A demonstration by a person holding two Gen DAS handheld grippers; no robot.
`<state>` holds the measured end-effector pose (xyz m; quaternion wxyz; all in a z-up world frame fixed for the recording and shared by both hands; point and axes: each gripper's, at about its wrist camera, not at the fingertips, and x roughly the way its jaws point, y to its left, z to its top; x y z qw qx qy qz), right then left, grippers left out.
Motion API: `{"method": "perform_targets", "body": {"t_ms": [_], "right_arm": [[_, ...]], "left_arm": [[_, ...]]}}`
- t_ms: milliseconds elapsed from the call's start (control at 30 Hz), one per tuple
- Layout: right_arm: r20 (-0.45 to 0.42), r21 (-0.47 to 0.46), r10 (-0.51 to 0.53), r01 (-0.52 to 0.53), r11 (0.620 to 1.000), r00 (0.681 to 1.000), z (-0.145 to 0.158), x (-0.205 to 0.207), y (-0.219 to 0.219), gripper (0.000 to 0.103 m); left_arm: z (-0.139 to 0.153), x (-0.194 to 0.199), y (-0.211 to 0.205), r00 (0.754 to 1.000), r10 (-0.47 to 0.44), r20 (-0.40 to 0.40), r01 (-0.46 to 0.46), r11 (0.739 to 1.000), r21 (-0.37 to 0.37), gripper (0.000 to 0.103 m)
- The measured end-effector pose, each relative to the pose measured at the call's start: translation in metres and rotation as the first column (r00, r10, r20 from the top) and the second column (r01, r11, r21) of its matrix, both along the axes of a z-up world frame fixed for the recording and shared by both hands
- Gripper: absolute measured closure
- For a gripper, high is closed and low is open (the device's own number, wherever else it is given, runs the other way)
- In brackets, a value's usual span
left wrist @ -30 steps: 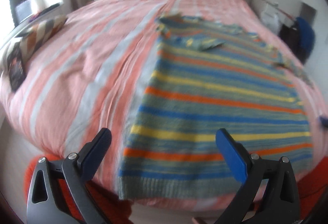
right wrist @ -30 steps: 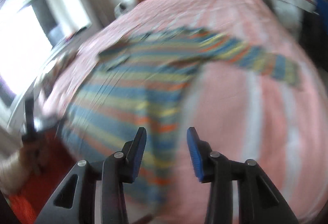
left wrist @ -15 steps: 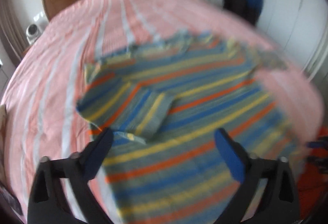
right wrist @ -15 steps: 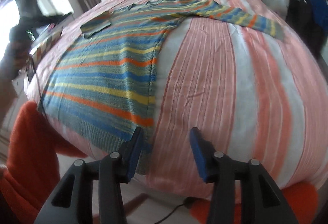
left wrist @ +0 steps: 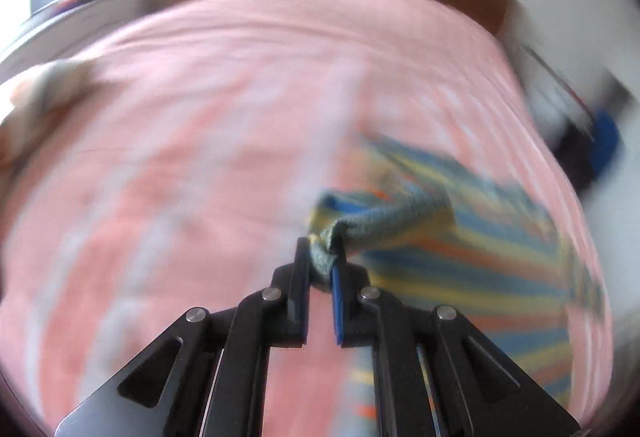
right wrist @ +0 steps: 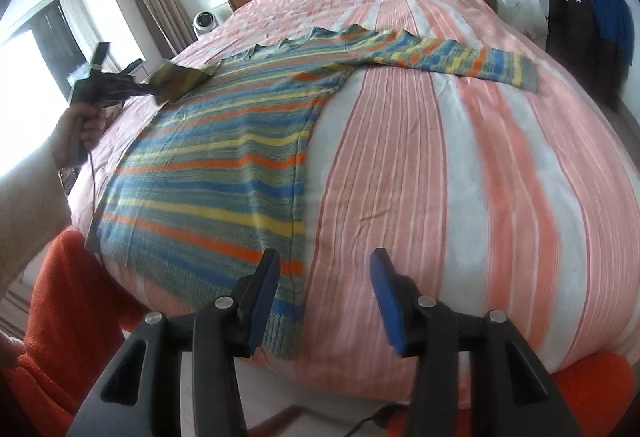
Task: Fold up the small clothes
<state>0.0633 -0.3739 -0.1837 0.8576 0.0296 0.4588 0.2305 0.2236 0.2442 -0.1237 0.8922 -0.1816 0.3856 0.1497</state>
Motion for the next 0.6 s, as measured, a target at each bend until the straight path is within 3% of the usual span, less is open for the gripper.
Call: {"method": "perform_targets", "body": {"t_ms": [133,233,500,567,600], "right_arm": [[-0.011,-0.005,0.019,-0.019,1.000,1.000,-0.004,0.000,0.007,0.056],[-0.026,-0.008,0.030,-0.031,0.999,0.999,-0.009,0.001,0.013,0.056],[-0.058,-0.023,0.031,-0.033,0.999,0.998,-0.017,0.000,0.014,0.056],[-0.068,-0.014,0.023,-0.024,1.000,0.997,-0.019,0.001,0.011,0.056],[-0.070,-0.009,0.020,-0.020,1.000,0.997,-0.020,0.002,0.010,0.056]], "left_arm": [[-0.018,-0.015,0.071,0.971,0.229,-0.060,-0.230,0.973,-0.003,0.097],[-0.042,-0.021,0.085,0.958,0.264,-0.114,-0.267,0.964,-0.010,0.097],[-0.067,-0.027,0.103,0.932,0.330,-0.152,-0.344,0.935,-0.081,0.097],[-0.073,-0.032,0.108,0.936,0.314,-0.158,-0.332,0.937,-0.108,0.095],[-0.072,-0.036,0.112,0.934,0.325,-0.149,-0.343,0.933,-0.111,0.090]]}}
